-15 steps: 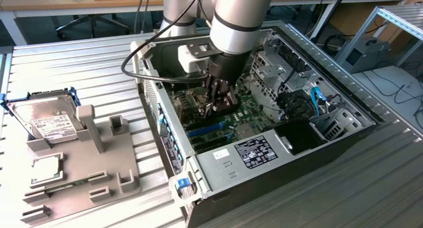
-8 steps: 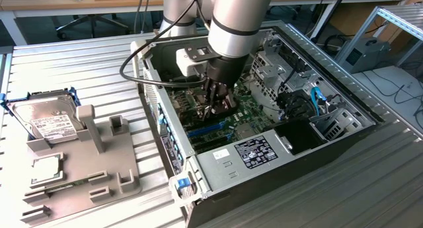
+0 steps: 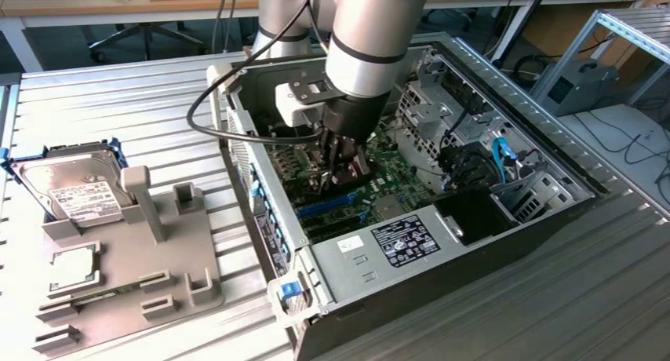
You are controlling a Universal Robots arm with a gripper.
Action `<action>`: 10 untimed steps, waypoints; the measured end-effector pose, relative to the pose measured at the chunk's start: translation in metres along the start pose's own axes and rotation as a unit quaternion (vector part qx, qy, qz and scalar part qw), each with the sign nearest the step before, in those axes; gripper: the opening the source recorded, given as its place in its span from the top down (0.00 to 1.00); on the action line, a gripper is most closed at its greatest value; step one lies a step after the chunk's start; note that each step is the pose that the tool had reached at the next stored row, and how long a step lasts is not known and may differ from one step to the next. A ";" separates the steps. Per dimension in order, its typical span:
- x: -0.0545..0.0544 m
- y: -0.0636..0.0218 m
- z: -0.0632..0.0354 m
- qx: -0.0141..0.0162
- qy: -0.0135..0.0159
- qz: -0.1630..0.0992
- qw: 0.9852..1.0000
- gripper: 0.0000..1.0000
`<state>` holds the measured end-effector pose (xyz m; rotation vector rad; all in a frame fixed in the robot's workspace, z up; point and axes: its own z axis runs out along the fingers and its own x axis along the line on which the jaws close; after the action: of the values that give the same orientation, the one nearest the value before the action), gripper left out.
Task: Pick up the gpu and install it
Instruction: 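Insert the gpu into the slot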
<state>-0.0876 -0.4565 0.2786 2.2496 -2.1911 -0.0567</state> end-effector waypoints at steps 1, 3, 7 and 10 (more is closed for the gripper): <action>0.000 0.0001 0.0003 0.000 0.000 0.000 1.000 0.73; 0.000 0.0003 0.0009 0.000 0.000 0.000 1.000 0.73; 0.001 0.0005 0.0023 0.000 0.000 0.000 1.000 0.73; 0.001 0.0006 0.0038 0.000 0.001 0.000 1.000 0.73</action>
<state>-0.0882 -0.4578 0.2747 2.2488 -2.1902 -0.0547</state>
